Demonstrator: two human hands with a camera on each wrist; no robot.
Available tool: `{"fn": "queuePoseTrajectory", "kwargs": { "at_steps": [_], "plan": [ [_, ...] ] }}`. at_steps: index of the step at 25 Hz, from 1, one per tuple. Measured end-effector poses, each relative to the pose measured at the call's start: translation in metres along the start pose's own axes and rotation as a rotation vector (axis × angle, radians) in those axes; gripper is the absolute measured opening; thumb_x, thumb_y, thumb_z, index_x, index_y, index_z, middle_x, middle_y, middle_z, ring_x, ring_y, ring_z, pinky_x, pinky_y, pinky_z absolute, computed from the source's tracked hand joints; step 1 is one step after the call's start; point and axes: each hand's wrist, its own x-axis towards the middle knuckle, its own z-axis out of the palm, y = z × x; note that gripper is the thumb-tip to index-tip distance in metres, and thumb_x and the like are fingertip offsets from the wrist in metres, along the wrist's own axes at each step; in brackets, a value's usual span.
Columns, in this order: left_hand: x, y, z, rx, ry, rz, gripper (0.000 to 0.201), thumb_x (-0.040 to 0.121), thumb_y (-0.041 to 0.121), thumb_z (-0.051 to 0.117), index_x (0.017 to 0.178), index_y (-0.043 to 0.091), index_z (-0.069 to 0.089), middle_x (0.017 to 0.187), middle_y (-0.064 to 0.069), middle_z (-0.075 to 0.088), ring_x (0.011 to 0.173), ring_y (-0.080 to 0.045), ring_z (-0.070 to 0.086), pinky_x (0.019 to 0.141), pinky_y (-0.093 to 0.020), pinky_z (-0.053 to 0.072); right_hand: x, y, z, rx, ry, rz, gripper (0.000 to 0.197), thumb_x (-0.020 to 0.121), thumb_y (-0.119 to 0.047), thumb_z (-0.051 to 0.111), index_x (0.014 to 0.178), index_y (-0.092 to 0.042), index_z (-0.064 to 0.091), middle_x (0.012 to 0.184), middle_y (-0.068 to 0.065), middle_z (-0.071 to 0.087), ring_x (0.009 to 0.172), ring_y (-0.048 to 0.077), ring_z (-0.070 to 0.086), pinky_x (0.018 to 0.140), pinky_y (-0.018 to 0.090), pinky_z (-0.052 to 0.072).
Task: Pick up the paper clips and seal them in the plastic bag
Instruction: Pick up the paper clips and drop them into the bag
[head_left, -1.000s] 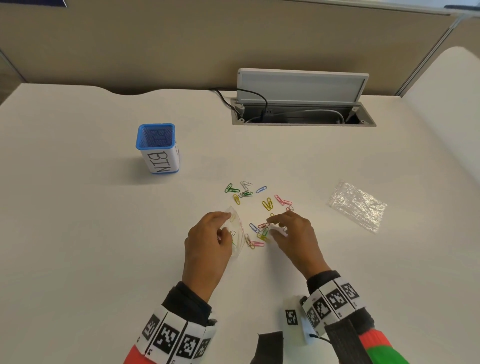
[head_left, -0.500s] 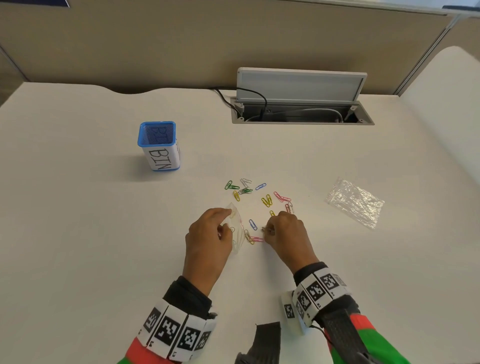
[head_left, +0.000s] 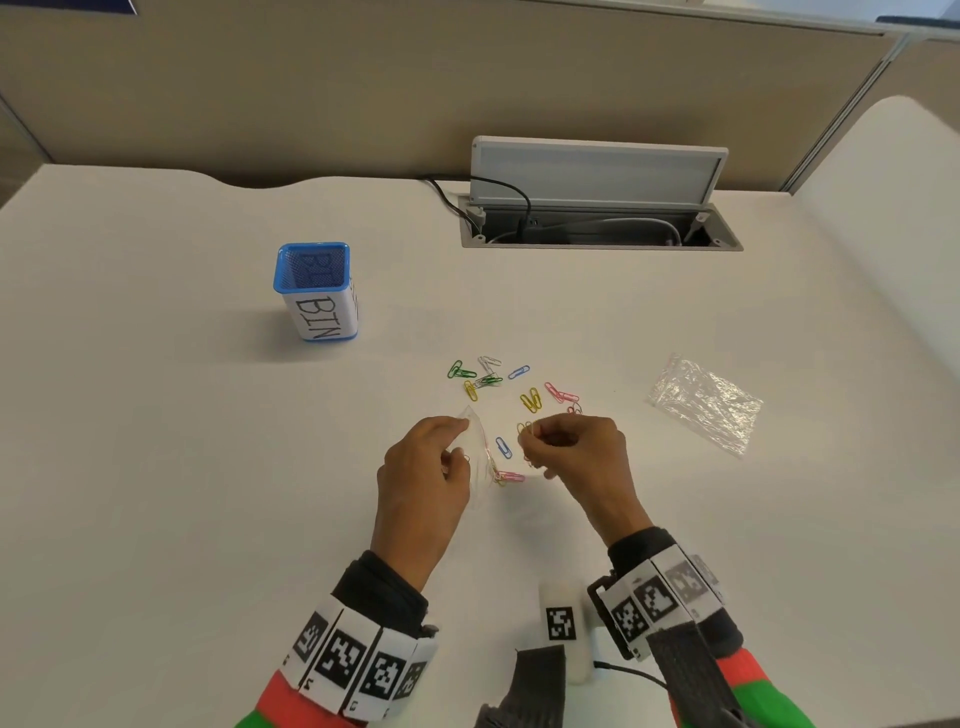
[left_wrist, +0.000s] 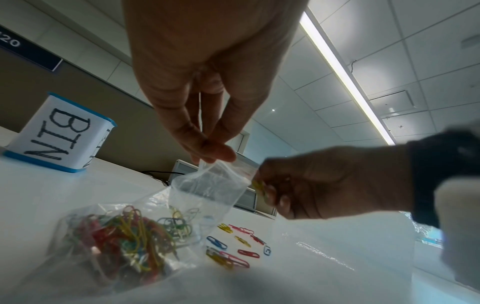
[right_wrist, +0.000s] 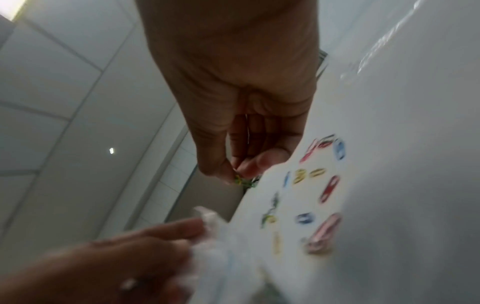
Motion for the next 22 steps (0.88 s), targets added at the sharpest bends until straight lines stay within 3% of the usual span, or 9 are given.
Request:
{"fn": "queuePoseTrajectory", "kwargs": {
  "at_steps": [4, 7, 10, 13, 17, 20, 22],
  "plan": [
    [0.001, -0.001, 0.0, 0.017, 0.01, -0.003, 0.032, 0.086, 0.009, 0.054, 0.117, 0.01, 0.058, 0.127, -0.008, 0.058, 0.099, -0.025, 0.061, 0.083, -0.049, 0.056, -0.009, -0.027, 0.014, 0.178, -0.11, -0.053, 0.008, 0.076, -0.009, 0.073, 0.08, -0.002, 0.073, 0.066, 0.004, 0.069, 0.051, 0.001, 0.061, 0.051, 0.01, 0.046],
    [0.001, -0.002, -0.001, 0.01, 0.02, -0.005, 0.031, 0.086, 0.01, 0.054, 0.116, 0.011, 0.058, 0.126, -0.009, 0.059, 0.098, -0.026, 0.062, 0.085, -0.051, 0.054, -0.012, -0.028, 0.027, -0.035, -0.125, -0.128, 0.008, 0.076, -0.014, 0.074, 0.08, -0.007, 0.073, 0.072, 0.004, 0.071, 0.061, 0.006, 0.064, 0.064, 0.017, 0.055],
    [0.002, -0.002, -0.002, 0.026, 0.019, -0.02, 0.032, 0.085, 0.011, 0.056, 0.117, 0.011, 0.057, 0.127, -0.01, 0.058, 0.101, -0.027, 0.062, 0.088, -0.05, 0.053, -0.014, -0.025, 0.034, -0.236, -0.131, -0.168, 0.016, 0.079, -0.023, 0.073, 0.091, -0.012, 0.075, 0.083, 0.002, 0.073, 0.068, 0.007, 0.06, 0.071, 0.019, 0.051],
    [0.004, -0.002, -0.003, 0.054, 0.024, -0.033, 0.032, 0.085, 0.013, 0.056, 0.117, 0.01, 0.057, 0.128, -0.01, 0.058, 0.106, -0.026, 0.06, 0.096, -0.047, 0.049, -0.015, -0.027, 0.033, -0.246, -0.118, -0.211, 0.023, 0.08, -0.029, 0.07, 0.097, -0.015, 0.074, 0.092, -0.001, 0.074, 0.07, 0.006, 0.058, 0.069, 0.012, 0.046],
    [0.004, -0.001, -0.004, 0.045, 0.021, -0.033, 0.032, 0.085, 0.013, 0.056, 0.117, 0.009, 0.056, 0.129, -0.008, 0.056, 0.106, -0.026, 0.06, 0.091, -0.044, 0.053, -0.01, -0.022, 0.025, -0.153, -0.015, -0.212, 0.009, 0.082, -0.019, 0.069, 0.09, -0.019, 0.074, 0.082, -0.007, 0.067, 0.066, 0.003, 0.057, 0.062, 0.003, 0.044],
    [0.004, -0.001, -0.004, 0.053, 0.012, -0.028, 0.032, 0.085, 0.011, 0.055, 0.117, 0.008, 0.056, 0.13, -0.009, 0.056, 0.106, -0.027, 0.06, 0.091, -0.042, 0.053, 0.001, -0.004, 0.018, -0.299, 0.012, -0.151, 0.015, 0.079, -0.019, 0.071, 0.094, -0.018, 0.07, 0.083, -0.004, 0.063, 0.066, 0.006, 0.054, 0.067, 0.018, 0.048],
    [0.004, -0.001, -0.005, 0.065, 0.017, -0.016, 0.032, 0.086, 0.011, 0.054, 0.117, 0.008, 0.056, 0.129, -0.009, 0.056, 0.104, -0.025, 0.061, 0.092, -0.043, 0.052, 0.004, 0.011, 0.017, -0.485, -0.071, -0.113, 0.036, 0.072, -0.027, 0.078, 0.105, -0.018, 0.065, 0.094, -0.001, 0.058, 0.077, 0.01, 0.053, 0.072, 0.027, 0.047]
  ]
}}
